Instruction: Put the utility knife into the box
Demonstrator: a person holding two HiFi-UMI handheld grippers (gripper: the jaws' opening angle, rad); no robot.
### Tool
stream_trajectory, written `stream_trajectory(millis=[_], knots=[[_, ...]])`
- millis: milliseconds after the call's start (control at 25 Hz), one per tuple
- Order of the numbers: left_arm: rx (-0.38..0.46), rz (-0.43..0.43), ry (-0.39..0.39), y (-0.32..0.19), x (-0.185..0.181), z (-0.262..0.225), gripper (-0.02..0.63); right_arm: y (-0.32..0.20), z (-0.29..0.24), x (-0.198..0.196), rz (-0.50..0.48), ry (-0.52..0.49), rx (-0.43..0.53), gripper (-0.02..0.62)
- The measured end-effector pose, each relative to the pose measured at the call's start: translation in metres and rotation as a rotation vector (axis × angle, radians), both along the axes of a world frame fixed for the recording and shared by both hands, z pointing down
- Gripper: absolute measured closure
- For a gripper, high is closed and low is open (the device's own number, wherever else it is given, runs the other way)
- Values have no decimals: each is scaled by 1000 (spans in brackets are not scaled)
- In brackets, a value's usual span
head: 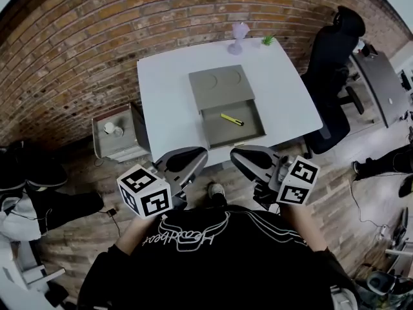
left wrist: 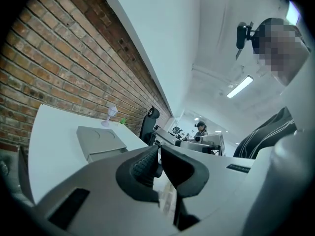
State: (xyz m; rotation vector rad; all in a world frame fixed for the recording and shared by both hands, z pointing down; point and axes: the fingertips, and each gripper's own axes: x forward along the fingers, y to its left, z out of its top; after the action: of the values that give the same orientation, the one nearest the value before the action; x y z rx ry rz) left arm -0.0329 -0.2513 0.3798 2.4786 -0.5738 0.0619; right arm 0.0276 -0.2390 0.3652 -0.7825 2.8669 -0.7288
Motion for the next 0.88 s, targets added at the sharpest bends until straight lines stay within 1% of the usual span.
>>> stream_trajectory(millis=[200,600,880], knots=[[7,40,-1,8,5,-5,565,6,5,1,40,36,-12,594],[-1,83,-19,14,16,0,565,17,9,7,77,44,-11,594],[-14,101,-34,9,24,6,565,12,15,14,93,47,-18,594]])
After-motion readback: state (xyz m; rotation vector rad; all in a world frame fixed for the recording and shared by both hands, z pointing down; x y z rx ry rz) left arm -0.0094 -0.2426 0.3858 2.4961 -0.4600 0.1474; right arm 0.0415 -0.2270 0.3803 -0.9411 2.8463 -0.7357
